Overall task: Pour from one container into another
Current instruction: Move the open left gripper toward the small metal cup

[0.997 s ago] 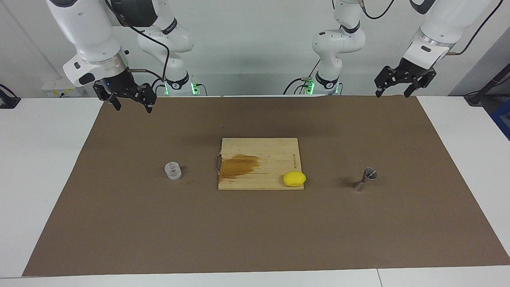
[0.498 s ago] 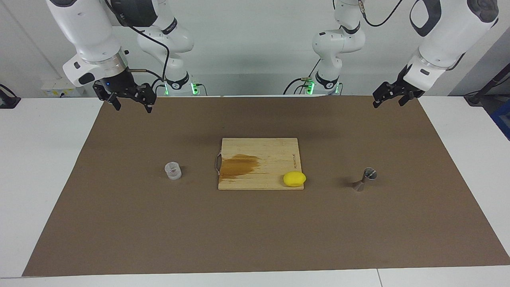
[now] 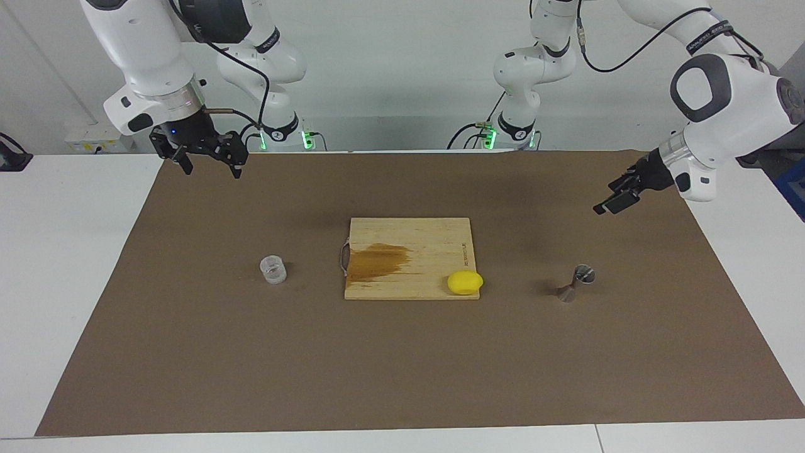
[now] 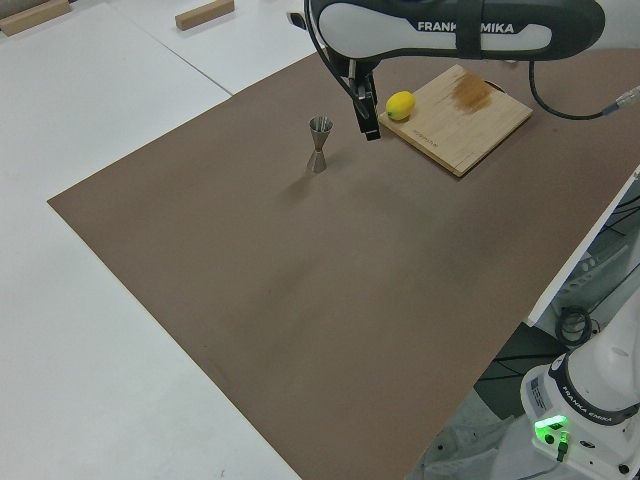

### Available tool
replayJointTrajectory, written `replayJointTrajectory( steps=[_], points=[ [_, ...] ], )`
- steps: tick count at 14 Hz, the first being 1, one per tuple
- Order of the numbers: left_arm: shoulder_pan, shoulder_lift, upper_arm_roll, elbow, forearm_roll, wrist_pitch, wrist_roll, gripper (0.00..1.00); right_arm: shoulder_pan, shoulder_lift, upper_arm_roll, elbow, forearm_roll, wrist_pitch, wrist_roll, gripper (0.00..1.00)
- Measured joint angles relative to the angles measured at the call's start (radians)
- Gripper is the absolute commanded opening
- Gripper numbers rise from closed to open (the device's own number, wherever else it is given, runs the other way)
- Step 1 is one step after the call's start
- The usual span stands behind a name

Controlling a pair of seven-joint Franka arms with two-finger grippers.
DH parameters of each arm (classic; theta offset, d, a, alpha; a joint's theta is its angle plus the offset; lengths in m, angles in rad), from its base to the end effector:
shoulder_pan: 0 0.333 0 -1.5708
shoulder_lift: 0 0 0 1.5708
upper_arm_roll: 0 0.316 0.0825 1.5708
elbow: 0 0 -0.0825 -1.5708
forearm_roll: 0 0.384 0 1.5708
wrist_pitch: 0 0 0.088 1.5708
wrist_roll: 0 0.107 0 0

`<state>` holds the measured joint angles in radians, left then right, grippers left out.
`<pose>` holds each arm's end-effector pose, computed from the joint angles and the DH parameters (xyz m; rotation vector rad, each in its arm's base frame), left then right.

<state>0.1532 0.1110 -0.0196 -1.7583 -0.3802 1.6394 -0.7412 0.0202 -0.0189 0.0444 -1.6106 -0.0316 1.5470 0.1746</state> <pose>0.5715 0.0395 0.4866 2.5039 1.2803 -0.4708 0.5444 0.0320 0.6142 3.0987 -0.1707 -0.0629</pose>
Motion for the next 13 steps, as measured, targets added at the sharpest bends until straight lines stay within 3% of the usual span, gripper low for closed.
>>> replayJointTrajectory(
  steps=[9,13],
  points=[
    [0.009,-0.023,0.077,-0.322,-0.712,0.599,-0.443,1.0,0.0,-0.002,-0.001,-0.003,0.0,0.003,0.0,1.0],
    [0.007,-0.031,0.063,-0.432,-0.929,0.69,-0.47,1.0,0.0,-0.002,-0.001,-0.003,0.001,0.003,0.001,1.0]
  ],
)
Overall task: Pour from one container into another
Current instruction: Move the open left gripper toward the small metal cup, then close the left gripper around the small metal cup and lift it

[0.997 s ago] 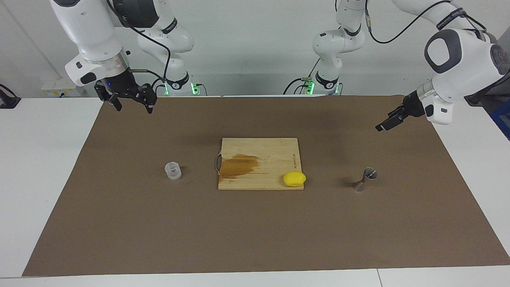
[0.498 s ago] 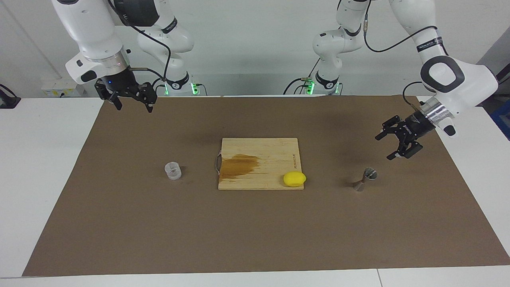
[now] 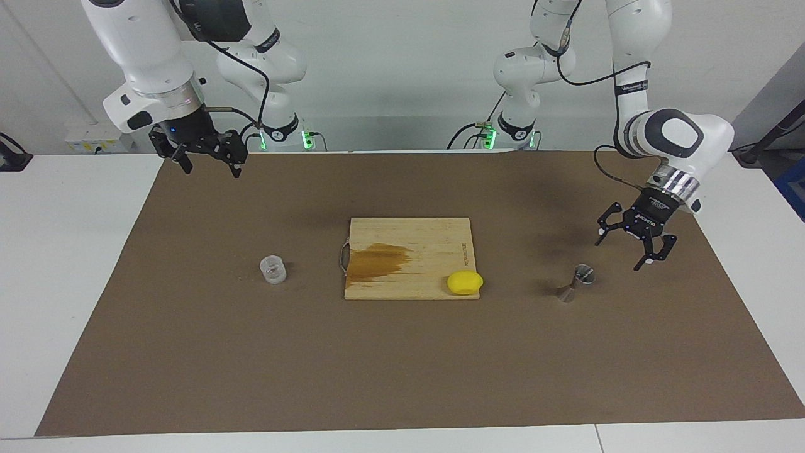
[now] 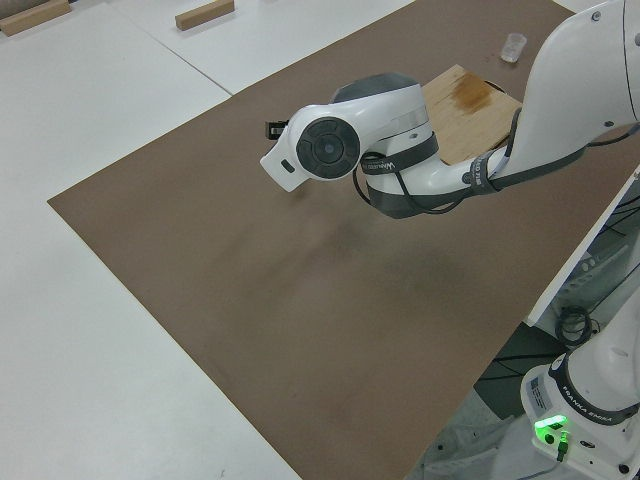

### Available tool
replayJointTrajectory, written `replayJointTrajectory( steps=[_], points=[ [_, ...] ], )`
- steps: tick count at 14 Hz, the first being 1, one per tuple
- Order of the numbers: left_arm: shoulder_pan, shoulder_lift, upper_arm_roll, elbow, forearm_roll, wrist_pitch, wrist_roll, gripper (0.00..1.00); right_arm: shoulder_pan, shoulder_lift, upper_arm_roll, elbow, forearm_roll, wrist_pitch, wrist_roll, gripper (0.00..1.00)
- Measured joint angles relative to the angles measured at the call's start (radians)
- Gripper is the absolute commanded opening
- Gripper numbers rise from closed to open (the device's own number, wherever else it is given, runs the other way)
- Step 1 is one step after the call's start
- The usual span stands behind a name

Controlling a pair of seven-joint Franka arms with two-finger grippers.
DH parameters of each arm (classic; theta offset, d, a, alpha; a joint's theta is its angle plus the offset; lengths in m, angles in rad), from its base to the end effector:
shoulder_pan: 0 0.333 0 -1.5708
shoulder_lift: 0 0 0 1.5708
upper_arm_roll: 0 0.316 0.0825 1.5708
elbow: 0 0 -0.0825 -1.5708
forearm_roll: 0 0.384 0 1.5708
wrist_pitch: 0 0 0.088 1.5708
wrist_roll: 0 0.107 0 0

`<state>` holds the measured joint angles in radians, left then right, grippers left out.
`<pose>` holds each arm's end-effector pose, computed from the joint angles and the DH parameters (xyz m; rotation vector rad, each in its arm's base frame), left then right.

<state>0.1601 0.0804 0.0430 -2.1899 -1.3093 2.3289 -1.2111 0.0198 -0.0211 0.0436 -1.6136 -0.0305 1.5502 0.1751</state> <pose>0.5488 0.0959 0.3653 0.8571 2.0763 -0.4983 0.5440 0.0315 0.6142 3.1000 -0.1733 -0.0594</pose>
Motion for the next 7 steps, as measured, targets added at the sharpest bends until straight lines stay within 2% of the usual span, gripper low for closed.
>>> replayJointTrajectory(
  steps=[7],
  points=[
    [-0.093,0.007,-0.005,-0.028,-0.119,0.052,0.004,1.0,-0.001,0.0,0.0,-0.001,0.001,0.0,0.0,1.0]
  ],
)
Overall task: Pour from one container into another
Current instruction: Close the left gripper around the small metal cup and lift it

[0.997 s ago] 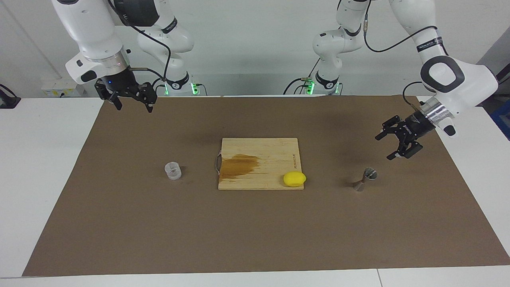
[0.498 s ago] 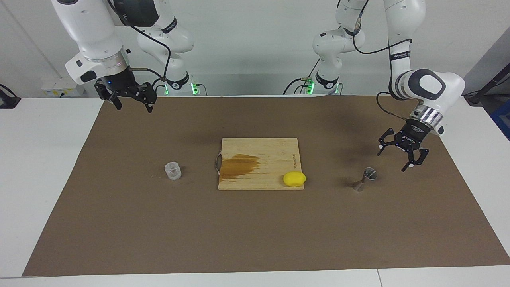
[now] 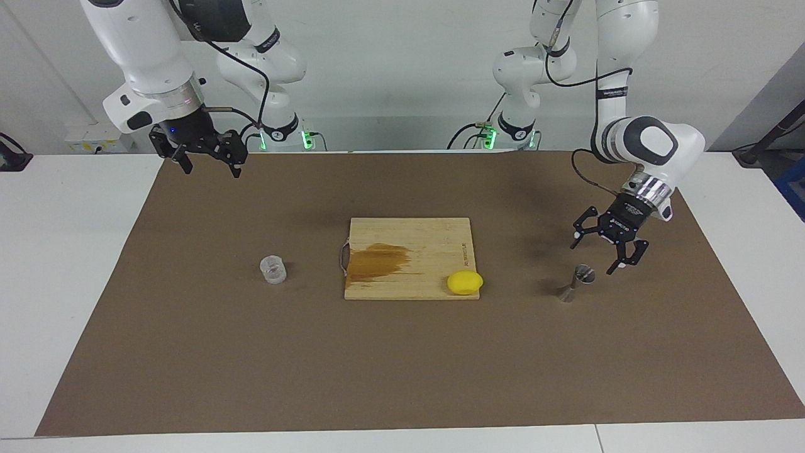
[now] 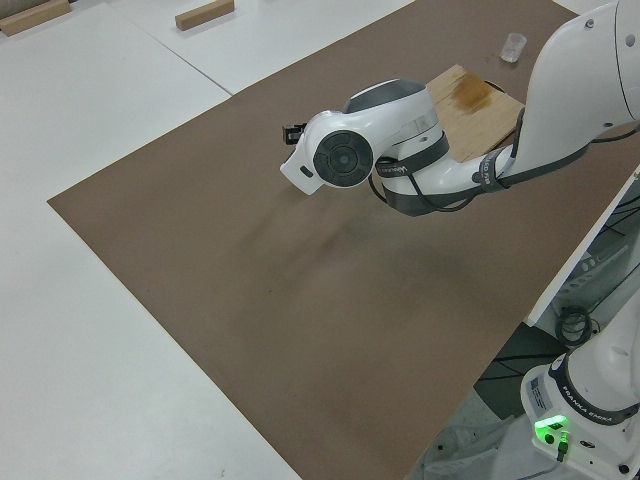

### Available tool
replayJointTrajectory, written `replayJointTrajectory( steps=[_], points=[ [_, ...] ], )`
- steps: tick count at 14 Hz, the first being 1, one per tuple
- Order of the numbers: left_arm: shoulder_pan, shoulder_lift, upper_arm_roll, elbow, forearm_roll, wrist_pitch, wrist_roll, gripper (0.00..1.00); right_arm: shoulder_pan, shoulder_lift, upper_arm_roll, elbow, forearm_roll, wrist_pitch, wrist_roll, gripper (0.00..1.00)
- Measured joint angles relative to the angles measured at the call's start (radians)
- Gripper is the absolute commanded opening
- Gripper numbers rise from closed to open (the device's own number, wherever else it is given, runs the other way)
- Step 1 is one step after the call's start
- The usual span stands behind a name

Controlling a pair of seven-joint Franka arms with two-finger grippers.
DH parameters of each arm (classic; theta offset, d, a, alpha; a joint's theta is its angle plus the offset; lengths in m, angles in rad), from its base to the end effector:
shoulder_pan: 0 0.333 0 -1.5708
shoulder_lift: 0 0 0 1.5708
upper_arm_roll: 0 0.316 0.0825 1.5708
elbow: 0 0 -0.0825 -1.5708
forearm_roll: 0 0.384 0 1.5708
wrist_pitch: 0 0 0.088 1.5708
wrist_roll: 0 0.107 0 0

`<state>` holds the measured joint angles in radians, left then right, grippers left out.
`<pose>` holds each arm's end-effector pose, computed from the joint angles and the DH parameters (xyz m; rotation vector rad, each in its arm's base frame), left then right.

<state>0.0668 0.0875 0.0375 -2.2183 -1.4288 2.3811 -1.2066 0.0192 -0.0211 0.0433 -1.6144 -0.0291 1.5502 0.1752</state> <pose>0.5496 0.0474 0.3506 0.8055 2.0689 -0.5534 0.5440 0.0311 0.6139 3.1012 -0.1749 -0.0610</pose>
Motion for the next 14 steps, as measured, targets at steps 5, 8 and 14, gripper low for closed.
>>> replayJointTrajectory(
  steps=[5,8,14],
  points=[
    [-0.013,0.033,0.0,-0.002,-0.06,0.027,0.028,0.95,0.0,0.0,0.0,-0.003,0.0,0.0,0.0,1.0],
    [-0.013,0.044,0.0,-0.002,-0.117,0.031,0.064,0.92,0.0,-0.001,0.0,-0.005,0.0,0.0,0.0,1.0],
    [-0.017,0.048,0.0,-0.001,-0.162,0.037,0.089,0.81,0.001,-0.002,0.0,-0.007,0.0,0.0,0.0,1.0]
  ],
)
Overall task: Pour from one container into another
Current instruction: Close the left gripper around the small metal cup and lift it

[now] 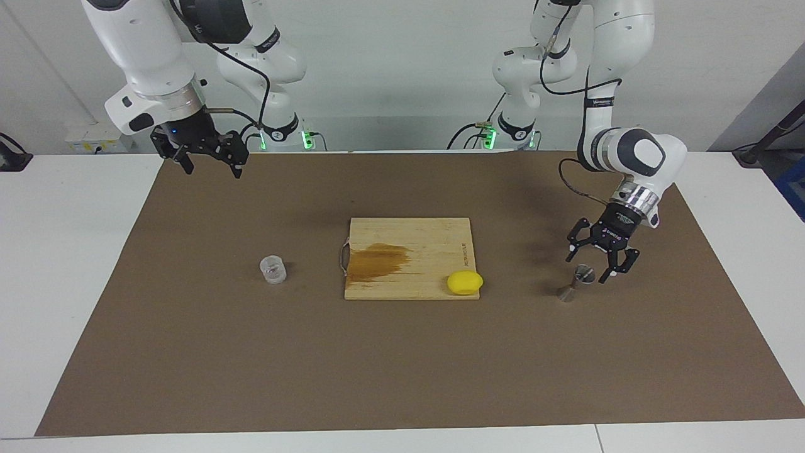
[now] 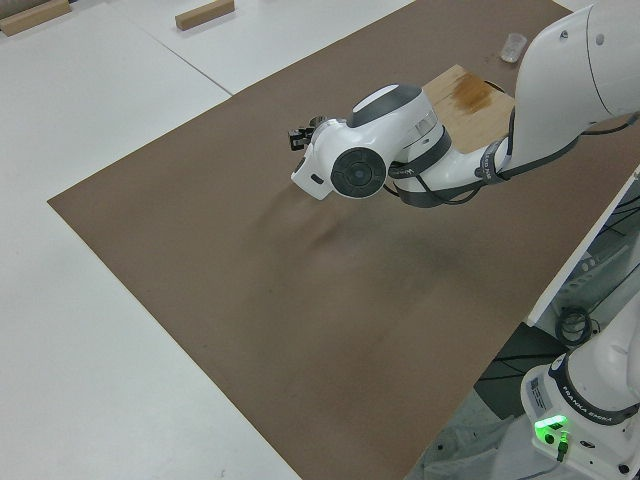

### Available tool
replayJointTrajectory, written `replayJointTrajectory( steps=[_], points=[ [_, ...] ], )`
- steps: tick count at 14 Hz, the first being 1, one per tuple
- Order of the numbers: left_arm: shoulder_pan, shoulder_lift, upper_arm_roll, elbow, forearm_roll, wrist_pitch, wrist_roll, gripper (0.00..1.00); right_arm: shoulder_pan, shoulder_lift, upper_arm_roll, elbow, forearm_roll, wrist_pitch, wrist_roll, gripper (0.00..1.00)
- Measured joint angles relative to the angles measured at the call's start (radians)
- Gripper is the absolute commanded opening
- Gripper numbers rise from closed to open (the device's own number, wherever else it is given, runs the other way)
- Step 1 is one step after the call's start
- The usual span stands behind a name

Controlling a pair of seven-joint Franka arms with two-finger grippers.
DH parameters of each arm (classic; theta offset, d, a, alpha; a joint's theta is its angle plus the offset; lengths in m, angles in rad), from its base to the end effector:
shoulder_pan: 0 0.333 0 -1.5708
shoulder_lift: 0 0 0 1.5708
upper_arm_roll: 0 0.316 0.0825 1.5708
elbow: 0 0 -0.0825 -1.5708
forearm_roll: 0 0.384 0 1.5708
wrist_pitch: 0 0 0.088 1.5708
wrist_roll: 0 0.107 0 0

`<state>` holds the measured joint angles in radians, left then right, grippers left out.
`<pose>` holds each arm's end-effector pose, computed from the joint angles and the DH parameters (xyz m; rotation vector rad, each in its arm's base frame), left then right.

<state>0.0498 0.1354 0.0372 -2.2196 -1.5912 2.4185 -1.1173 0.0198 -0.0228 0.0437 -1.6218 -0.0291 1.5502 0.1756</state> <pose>0.5509 0.0431 0.3245 0.7041 2.0542 -0.5470 0.5432 0.0316 0.6113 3.1002 -0.1738 -0.0697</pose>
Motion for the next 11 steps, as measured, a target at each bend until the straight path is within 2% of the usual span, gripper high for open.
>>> replayJointTrajectory(
  steps=[4,6,7,8,11],
  points=[
    [-0.008,0.0,-0.001,0.001,-0.027,0.002,0.006,0.8,0.0,-0.001,0.0,-0.001,0.0,0.0,0.0,1.0],
    [-0.008,0.0,-0.001,0.001,-0.029,0.003,0.007,0.71,0.0,-0.001,0.0,-0.001,0.0,0.0,0.0,1.0],
    [-0.008,0.0,-0.001,0.001,-0.03,0.003,0.008,0.5,0.0,-0.001,0.0,-0.001,0.0,0.0,0.0,1.0],
    [-0.008,0.0,-0.001,0.001,-0.03,0.003,0.009,0.01,0.0,-0.002,0.0,-0.001,0.0,0.0,0.0,1.0],
    [-0.008,0.0,-0.001,0.001,-0.031,0.004,0.01,0.0,0.0,-0.002,0.0,-0.002,0.0,0.0,0.0,1.0]
  ],
)
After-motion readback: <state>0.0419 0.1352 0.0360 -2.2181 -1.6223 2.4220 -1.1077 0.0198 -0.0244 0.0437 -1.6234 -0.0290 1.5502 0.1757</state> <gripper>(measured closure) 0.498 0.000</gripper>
